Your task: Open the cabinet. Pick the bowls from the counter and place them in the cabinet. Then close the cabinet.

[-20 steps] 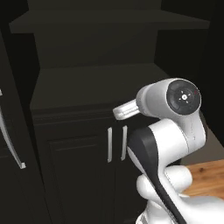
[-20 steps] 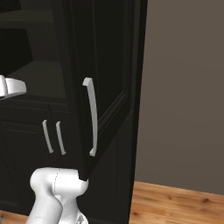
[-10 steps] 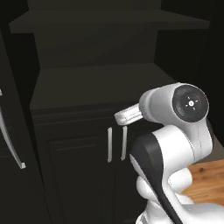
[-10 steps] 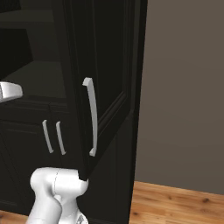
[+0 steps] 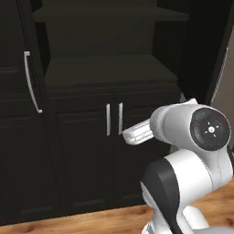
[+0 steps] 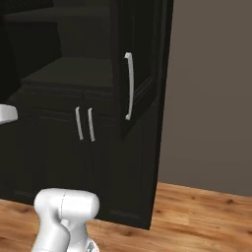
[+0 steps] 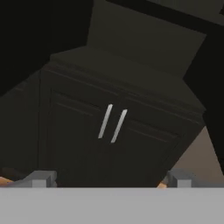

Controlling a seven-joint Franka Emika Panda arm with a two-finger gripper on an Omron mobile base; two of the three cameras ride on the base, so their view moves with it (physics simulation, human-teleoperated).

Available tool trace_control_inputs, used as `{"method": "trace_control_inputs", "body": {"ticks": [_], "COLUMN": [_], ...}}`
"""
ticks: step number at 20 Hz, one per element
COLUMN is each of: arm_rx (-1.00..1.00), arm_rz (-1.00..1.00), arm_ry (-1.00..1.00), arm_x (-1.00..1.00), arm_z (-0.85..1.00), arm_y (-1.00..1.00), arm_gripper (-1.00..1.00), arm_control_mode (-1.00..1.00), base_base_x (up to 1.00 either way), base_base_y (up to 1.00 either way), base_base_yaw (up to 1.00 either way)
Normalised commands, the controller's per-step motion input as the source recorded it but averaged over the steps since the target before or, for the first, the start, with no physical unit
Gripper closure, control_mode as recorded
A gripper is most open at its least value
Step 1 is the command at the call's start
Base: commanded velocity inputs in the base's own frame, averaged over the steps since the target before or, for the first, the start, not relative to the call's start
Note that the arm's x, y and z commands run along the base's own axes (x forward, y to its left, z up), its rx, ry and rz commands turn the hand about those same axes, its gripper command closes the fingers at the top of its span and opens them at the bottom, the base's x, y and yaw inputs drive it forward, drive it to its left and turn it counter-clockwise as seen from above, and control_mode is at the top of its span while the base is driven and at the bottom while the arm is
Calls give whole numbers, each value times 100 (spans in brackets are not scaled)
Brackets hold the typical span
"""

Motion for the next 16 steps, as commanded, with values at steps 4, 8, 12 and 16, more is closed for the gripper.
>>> {"method": "trace_control_inputs", "body": {"ticks": [4,8,12,16], "arm_rx": [0,0,0,0], "arm_rz": [0,0,0,0], "arm_ry": [0,0,0,0], "arm_x": [0,0,0,0], "arm_z": [0,0,0,0], "arm_y": [0,0,0,0], "arm_gripper": [-100,-100,-100,-100], "arm_control_mode": [100,100,100,100], "base_base_x": [-65,-9,0,0], "base_base_y": [-51,-2,0,0], "base_base_yaw": [-69,-98,-100,-100]}}
